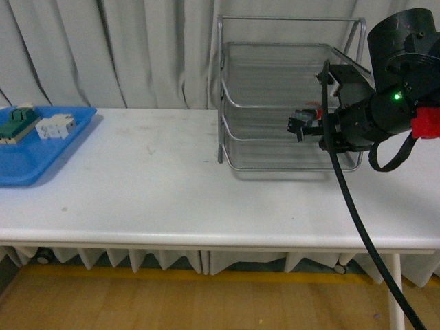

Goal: Place button on rack with both arms

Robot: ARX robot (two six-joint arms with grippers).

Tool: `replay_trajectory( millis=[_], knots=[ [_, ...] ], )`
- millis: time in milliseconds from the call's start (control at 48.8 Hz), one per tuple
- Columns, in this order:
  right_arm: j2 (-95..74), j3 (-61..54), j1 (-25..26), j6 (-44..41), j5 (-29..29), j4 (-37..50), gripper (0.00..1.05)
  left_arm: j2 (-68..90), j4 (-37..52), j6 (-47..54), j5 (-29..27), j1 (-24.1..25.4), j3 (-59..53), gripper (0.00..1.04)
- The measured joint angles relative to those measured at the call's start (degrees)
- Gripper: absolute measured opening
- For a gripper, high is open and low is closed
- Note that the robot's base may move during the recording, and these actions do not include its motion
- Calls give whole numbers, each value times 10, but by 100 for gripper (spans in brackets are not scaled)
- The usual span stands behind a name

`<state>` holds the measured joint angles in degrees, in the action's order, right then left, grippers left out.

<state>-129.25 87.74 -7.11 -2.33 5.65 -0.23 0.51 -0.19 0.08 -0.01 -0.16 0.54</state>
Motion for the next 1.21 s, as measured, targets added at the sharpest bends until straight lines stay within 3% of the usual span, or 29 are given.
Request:
replay_trajectory(
  millis=[164,430,594,717,820,901,1209],
  knots=[
    [21,-51,0,17,7,24,2,0,0,0,0,0,0,98],
    [179,-250,17,68,100,133,2,0,0,0,0,0,0,98],
    [287,-366,69,110,142,200,2,0,0,0,0,0,0,98],
    [363,-446,138,134,161,242,2,0,0,0,0,0,0,98],
    [394,-543,176,92,70,468,2,0,1,0,0,0,0,98],
    [452,-629,185,58,54,549,2,0,0,0,0,0,0,98],
    [753,-772,148,27,25,422,2,0,0,0,0,0,0,98]
  ],
)
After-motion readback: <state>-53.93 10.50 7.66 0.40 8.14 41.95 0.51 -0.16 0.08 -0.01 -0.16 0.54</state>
